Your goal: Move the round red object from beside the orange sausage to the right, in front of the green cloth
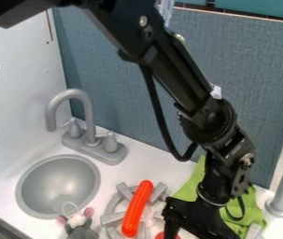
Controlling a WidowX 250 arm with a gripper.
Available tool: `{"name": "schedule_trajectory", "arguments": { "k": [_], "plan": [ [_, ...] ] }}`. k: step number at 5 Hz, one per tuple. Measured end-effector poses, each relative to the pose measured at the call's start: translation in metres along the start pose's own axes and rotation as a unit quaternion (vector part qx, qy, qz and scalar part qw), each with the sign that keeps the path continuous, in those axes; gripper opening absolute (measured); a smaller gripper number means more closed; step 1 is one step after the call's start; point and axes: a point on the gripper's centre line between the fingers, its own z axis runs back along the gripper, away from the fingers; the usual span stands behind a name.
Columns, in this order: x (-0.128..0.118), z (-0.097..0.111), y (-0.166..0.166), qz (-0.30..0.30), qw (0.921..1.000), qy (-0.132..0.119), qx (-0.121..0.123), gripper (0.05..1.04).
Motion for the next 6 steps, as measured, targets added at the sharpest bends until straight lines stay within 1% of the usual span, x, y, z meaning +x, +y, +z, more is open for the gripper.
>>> {"name": "schedule_trajectory", "arguments": {
  "k": [1,2,4,5,6],
  "plan": [
    [-0.003,-0.003,0.004,0.001,0.9999,0.003,0.012,1.001],
    [-0.005,-0.013,0.007,-0.001,0.9995,0.023,0.023,1.001],
    [0.006,-0.019,0.01,0.015,0.9998,0.009,0.008,1.001],
    [0.011,-0.019,0.006,0.02,0.9998,-0.006,-0.003,1.001],
    [0.011,-0.021,0.004,0.021,0.9996,-0.012,-0.013,0.944]
  ]
}}
